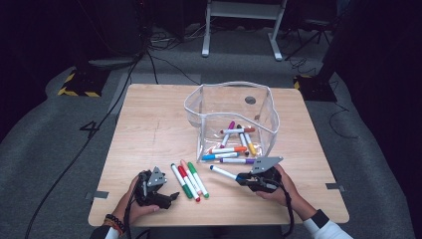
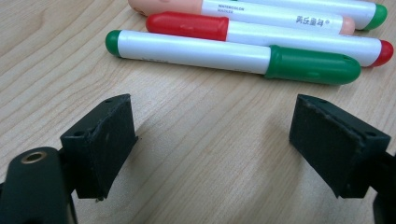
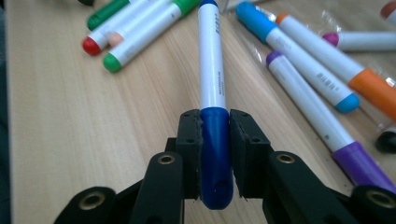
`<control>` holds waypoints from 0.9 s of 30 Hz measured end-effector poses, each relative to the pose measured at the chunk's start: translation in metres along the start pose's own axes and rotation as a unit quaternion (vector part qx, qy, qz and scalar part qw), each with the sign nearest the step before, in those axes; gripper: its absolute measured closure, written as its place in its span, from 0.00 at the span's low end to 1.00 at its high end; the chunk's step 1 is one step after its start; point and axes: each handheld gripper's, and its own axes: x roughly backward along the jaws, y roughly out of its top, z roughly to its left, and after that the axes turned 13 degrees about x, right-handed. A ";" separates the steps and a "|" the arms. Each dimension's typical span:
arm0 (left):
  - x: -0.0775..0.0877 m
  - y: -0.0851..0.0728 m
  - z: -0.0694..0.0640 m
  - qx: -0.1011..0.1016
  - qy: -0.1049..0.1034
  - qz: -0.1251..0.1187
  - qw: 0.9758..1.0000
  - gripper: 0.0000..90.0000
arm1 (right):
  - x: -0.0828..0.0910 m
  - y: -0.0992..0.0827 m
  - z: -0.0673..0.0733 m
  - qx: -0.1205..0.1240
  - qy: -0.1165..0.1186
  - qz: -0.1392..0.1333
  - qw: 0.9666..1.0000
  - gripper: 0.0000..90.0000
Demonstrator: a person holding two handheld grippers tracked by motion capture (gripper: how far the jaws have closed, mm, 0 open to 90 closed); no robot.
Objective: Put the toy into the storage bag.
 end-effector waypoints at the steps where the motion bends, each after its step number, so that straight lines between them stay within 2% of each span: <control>1: 0.000 0.000 0.000 0.000 0.000 0.000 1.000 0.16 | 0.004 0.001 0.000 0.001 0.001 -0.005 1.000 0.83; 2: 0.000 0.000 0.000 0.000 0.000 0.000 1.000 0.16 | 0.004 0.001 0.000 0.001 0.001 -0.005 1.000 0.83; 3: 0.000 0.000 0.000 0.000 0.000 0.000 1.000 0.16 | 0.014 0.004 0.000 0.010 0.001 -0.018 1.000 0.83; 12: 0.000 0.000 0.000 0.000 0.000 0.000 1.000 0.16 | 0.064 0.014 -0.001 0.042 -0.012 -0.062 0.997 0.83; 17: 0.000 0.000 0.000 0.000 0.000 0.000 1.000 0.16 | 0.090 0.023 -0.004 0.055 -0.026 -0.074 0.995 0.83; 27: 0.000 0.000 0.000 0.000 0.000 0.000 1.000 0.16 | 0.137 0.050 -0.027 0.072 -0.066 -0.090 0.991 0.83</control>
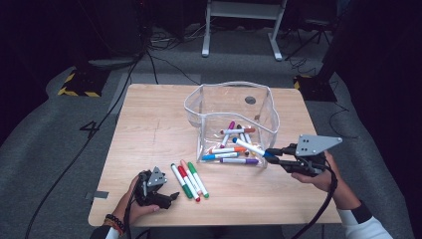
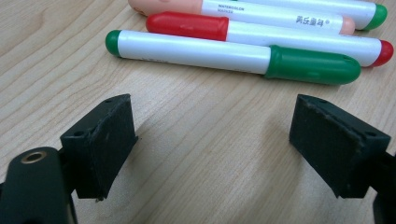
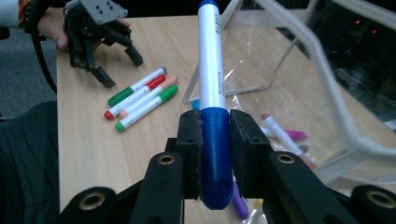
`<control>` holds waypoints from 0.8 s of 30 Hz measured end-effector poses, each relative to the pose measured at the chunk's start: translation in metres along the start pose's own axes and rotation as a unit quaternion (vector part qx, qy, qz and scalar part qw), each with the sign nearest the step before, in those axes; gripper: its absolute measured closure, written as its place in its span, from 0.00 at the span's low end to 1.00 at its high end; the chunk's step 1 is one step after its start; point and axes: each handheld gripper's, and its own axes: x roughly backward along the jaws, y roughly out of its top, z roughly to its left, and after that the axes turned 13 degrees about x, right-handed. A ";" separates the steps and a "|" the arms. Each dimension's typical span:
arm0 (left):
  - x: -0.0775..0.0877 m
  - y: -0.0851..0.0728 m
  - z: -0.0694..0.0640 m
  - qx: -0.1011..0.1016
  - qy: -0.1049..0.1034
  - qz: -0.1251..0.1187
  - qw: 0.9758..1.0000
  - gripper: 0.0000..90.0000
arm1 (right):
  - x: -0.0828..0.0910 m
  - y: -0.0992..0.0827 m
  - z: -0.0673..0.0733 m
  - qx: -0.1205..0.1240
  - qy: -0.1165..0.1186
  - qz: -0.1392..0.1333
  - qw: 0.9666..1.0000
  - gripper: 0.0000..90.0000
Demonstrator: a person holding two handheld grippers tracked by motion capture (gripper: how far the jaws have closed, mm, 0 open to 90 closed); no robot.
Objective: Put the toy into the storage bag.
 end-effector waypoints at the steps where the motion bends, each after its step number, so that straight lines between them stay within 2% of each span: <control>1: 0.000 0.000 0.000 0.000 0.000 0.000 1.000 0.16 | 0.003 0.004 -0.003 0.002 -0.003 -0.001 1.000 0.83; 4: 0.000 0.000 0.000 0.000 0.000 0.000 1.000 0.16 | 0.009 0.015 -0.013 0.014 -0.013 -0.002 1.000 0.83; 9: 0.000 0.000 0.000 0.000 0.000 0.000 1.000 0.16 | 0.013 0.029 -0.033 0.016 -0.021 -0.006 1.000 0.83; 11: 0.000 0.000 0.000 0.000 0.000 0.000 1.000 0.16 | 0.012 0.032 -0.043 0.014 -0.030 0.001 0.999 0.83; 17: 0.000 0.000 0.000 0.000 0.000 0.000 1.000 0.16 | 0.006 0.033 -0.070 0.005 -0.049 0.020 0.999 0.83; 24: 0.000 0.000 0.000 0.000 0.000 0.000 1.000 0.16 | -0.013 0.031 -0.094 -0.006 -0.049 0.048 0.998 0.83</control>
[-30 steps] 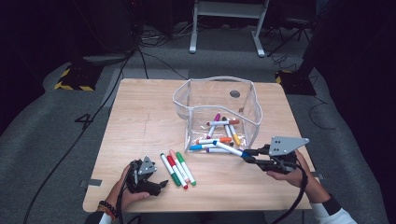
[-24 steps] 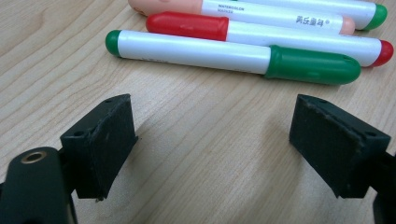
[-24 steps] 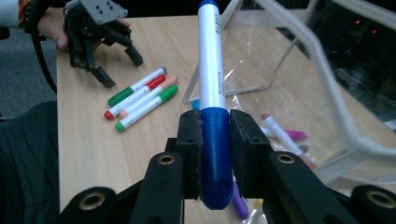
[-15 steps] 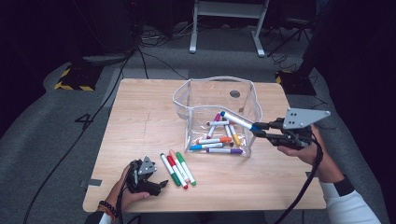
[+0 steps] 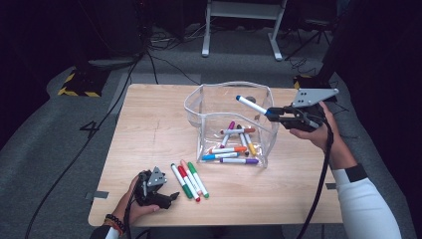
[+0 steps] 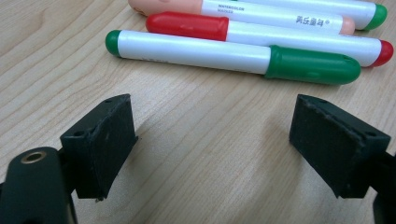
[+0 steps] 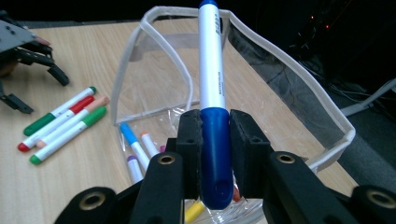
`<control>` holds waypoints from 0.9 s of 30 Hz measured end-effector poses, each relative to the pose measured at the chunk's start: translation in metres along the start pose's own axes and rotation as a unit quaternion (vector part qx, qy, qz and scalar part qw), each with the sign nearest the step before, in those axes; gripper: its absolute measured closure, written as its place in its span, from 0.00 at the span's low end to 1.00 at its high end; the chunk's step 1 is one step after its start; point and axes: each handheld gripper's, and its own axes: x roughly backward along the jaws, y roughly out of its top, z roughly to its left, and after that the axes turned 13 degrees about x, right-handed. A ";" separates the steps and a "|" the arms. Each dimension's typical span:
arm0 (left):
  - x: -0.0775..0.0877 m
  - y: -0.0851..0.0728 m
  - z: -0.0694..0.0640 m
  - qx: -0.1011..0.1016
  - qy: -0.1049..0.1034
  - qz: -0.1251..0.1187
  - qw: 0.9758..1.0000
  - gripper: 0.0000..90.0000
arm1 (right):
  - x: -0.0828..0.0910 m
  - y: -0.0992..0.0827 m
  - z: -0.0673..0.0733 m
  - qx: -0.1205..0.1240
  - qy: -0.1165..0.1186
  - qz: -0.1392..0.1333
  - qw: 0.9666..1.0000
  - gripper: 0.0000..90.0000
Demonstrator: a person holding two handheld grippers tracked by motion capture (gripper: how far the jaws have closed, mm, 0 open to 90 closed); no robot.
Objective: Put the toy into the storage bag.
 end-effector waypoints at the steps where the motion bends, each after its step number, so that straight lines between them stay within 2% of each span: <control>1: 0.000 0.000 0.000 0.000 0.000 0.000 1.000 0.16 | -0.004 0.000 -0.003 0.000 0.004 0.002 1.000 0.83; 4: 0.000 0.000 0.000 0.000 0.000 0.000 1.000 0.16 | -0.014 0.002 -0.012 0.006 0.010 0.019 1.000 0.83; 6: 0.000 0.000 0.000 0.000 0.000 0.000 1.000 0.16 | -0.020 0.001 -0.020 0.001 0.020 0.023 1.000 0.83; 8: 0.000 0.000 0.000 0.000 0.000 0.000 1.000 0.16 | -0.028 0.001 -0.025 0.001 0.024 0.039 0.999 0.83; 15: 0.000 0.000 0.000 -0.001 0.000 0.000 1.000 0.16 | -0.058 0.004 -0.028 0.012 0.060 0.081 0.995 0.83; 22: 0.000 0.000 0.000 0.000 0.000 0.000 1.000 0.16 | -0.082 0.001 -0.030 0.013 0.094 0.125 0.988 0.83; 25: 0.000 0.000 0.000 0.000 0.000 0.000 1.000 0.16 | -0.089 0.000 -0.031 0.016 0.108 0.143 0.984 0.83; 27: 0.000 0.000 0.000 0.000 0.000 0.000 1.000 0.16 | -0.093 -0.001 -0.031 0.021 0.121 0.159 0.980 0.83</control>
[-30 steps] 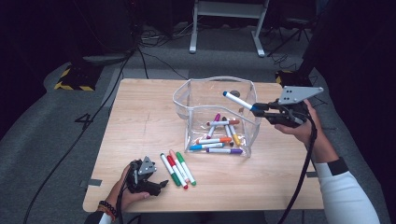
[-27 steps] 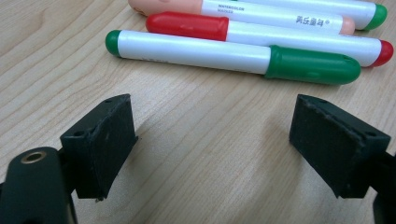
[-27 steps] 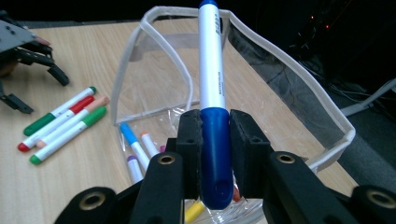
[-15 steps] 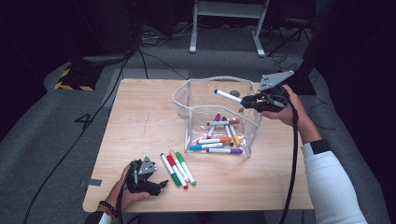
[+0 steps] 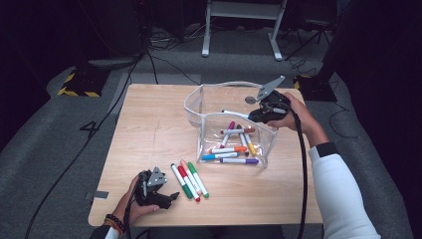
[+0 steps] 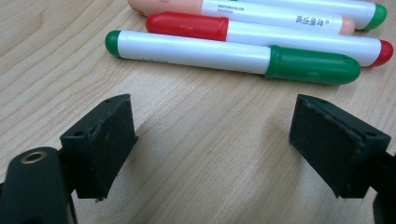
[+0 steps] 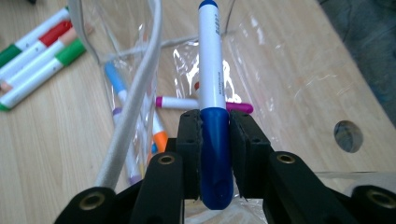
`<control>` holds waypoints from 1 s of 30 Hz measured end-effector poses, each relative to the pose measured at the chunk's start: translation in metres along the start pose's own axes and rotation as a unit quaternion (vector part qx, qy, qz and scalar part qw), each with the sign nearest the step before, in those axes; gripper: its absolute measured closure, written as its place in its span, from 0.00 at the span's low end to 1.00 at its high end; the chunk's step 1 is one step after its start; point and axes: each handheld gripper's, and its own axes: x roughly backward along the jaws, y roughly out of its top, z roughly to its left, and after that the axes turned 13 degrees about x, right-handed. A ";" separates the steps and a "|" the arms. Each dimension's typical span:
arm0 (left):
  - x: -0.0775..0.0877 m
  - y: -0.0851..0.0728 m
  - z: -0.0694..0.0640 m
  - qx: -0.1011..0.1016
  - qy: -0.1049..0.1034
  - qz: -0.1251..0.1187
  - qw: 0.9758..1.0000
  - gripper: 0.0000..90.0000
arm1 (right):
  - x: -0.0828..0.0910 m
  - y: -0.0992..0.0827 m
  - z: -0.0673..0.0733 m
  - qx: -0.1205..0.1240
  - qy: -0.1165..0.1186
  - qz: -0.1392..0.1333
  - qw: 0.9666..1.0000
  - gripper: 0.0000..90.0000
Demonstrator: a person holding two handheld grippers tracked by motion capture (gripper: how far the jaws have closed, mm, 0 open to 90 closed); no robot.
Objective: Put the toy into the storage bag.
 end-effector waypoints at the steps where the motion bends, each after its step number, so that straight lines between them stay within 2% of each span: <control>1: 0.000 0.000 0.000 0.000 0.000 0.000 1.000 0.16 | -0.002 0.000 0.000 0.000 0.006 0.008 1.000 0.83; 6: 0.000 0.000 0.000 0.000 0.000 0.000 1.000 0.16 | -0.010 0.003 0.003 0.003 0.031 0.051 0.998 0.83; 9: 0.000 0.000 0.000 0.000 0.000 0.000 1.000 0.16 | -0.013 0.002 0.002 0.003 0.039 0.065 0.997 0.81; 11: 0.000 0.000 0.000 0.000 0.000 0.000 1.000 0.16 | -0.014 0.003 0.001 -0.003 0.026 0.077 0.997 0.72; 14: 0.000 0.000 0.000 0.000 0.000 0.000 1.000 0.16 | -0.010 0.001 0.000 -0.008 0.009 0.072 0.997 0.65; 16: 0.000 0.000 0.000 0.000 0.000 0.000 1.000 0.16 | -0.005 0.000 0.000 -0.020 -0.006 0.057 0.998 0.61; 18: 0.000 0.000 0.000 0.000 0.000 0.000 1.000 0.16 | 0.001 -0.002 0.000 -0.023 -0.025 0.045 0.998 0.52; 21: 0.000 0.000 0.000 0.000 0.000 0.000 1.000 0.16 | 0.014 -0.007 0.001 -0.044 -0.059 0.016 0.997 0.45; 24: 0.000 0.000 0.000 0.000 0.000 0.000 1.000 0.16 | 0.029 -0.013 0.005 -0.061 -0.088 -0.018 0.994 0.40; 25: 0.000 0.000 0.000 0.000 0.000 0.000 1.000 0.16 | 0.034 -0.015 0.007 -0.064 -0.089 -0.029 0.993 0.38; 27: 0.000 0.000 0.000 0.000 0.000 0.000 1.000 0.16 | 0.043 -0.020 0.011 -0.063 -0.102 -0.045 0.992 0.33; 30: 0.000 0.000 0.000 0.000 0.000 0.000 1.000 0.16 | 0.059 -0.028 0.016 -0.080 -0.125 -0.074 0.986 0.29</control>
